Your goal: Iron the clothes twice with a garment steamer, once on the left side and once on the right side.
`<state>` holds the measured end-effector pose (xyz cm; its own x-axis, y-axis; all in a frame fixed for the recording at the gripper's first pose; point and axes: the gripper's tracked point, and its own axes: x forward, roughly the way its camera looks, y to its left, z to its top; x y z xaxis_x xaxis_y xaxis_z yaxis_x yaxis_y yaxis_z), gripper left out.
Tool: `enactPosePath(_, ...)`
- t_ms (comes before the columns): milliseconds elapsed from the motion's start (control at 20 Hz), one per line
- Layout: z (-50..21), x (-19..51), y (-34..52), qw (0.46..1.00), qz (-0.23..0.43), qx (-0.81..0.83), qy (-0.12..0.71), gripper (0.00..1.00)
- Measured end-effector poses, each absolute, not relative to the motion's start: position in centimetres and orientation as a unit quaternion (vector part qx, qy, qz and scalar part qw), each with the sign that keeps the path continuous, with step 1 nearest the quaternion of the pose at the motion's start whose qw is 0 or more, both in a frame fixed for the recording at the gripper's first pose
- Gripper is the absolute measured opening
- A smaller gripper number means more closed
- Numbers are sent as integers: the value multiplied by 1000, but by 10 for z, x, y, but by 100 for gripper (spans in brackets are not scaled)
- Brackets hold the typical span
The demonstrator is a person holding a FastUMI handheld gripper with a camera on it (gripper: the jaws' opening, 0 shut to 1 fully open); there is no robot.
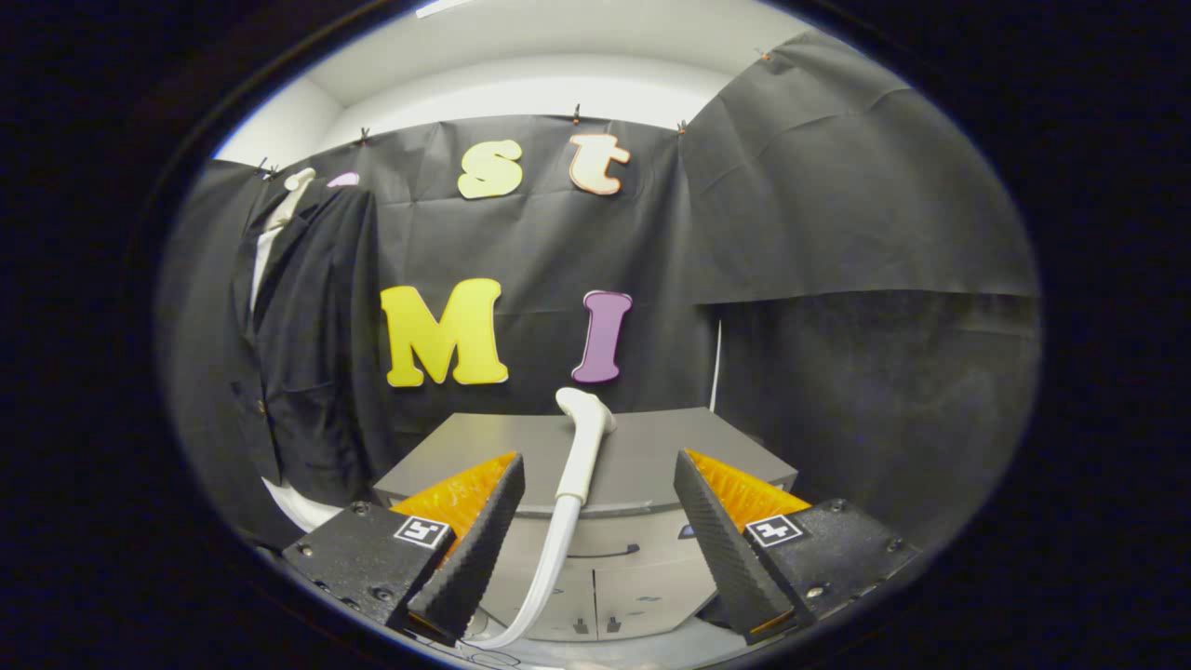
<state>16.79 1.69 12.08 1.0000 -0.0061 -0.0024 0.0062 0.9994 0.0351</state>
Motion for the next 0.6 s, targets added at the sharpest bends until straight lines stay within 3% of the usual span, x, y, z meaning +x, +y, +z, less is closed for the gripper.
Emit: enactPosePath(600, 67, 324, 33, 987, 70, 24, 146, 98)
